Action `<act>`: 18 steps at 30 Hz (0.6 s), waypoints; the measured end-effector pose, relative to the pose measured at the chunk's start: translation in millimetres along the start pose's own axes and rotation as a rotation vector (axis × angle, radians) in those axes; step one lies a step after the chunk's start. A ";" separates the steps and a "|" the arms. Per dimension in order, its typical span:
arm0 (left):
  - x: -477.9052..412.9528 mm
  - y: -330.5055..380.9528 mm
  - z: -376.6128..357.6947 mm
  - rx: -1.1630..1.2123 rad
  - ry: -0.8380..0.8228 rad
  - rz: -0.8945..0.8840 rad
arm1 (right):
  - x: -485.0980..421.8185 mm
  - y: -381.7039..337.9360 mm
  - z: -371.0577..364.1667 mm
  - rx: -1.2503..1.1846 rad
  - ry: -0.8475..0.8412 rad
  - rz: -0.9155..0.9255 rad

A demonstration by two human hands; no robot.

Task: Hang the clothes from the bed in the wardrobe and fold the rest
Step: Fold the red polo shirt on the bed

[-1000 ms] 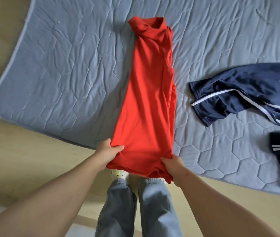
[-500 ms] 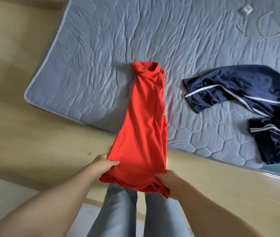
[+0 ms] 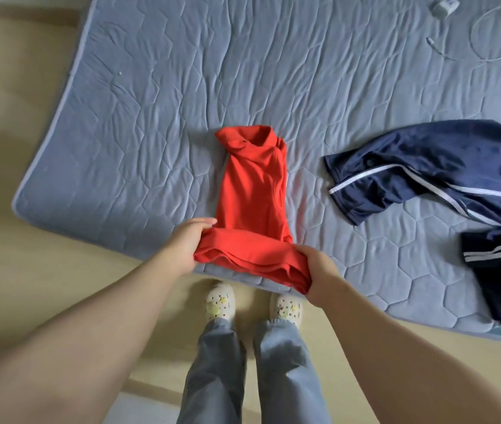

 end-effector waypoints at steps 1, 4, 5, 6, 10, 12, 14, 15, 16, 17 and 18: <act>-2.2 13.2 -5.2 0.039 -0.021 -0.001 | -6.5 -15.0 -4.2 -0.003 0.006 0.022; -18.1 49.3 -18.2 0.066 -0.042 -0.016 | -28.8 -53.4 -15.7 0.034 0.052 0.085; -25.4 60.0 -22.8 0.046 -0.041 -0.028 | -37.0 -62.3 -18.7 0.032 0.065 0.095; -33.4 69.6 -26.6 0.000 -0.019 -0.053 | -44.2 -69.5 -22.0 0.041 0.085 0.098; -80.1 112.0 -38.5 -0.759 0.334 -0.323 | -81.6 -88.5 -28.5 0.752 0.212 0.286; -101.6 139.1 -48.1 -0.889 0.392 -0.448 | -98.6 -102.5 -45.9 0.970 0.233 0.403; -124.9 163.8 -56.4 -0.849 0.393 -0.554 | -122.8 -115.9 -72.9 0.987 0.201 0.542; -137.7 176.0 -60.3 -0.854 0.403 -0.587 | -137.2 -122.4 -88.7 0.997 0.183 0.591; -149.1 186.9 -63.2 -0.882 0.415 -0.609 | -151.9 -128.0 -103.2 1.011 0.165 0.626; -159.0 196.0 -65.1 -0.924 0.421 -0.624 | -165.5 -130.8 -116.4 1.039 0.148 0.651; -161.9 204.3 -66.3 -0.969 0.420 -0.649 | -173.1 -134.5 -126.2 1.091 0.127 0.669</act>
Point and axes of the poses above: each hand's wrist, its own x-axis away from the middle knuckle, its own z-axis out of the back of the hand, y = z × x, the point moved 4 cm from there along -x, towards the middle knuckle, and after that the axes turned 14 degrees about z, right-handed, at the moved point
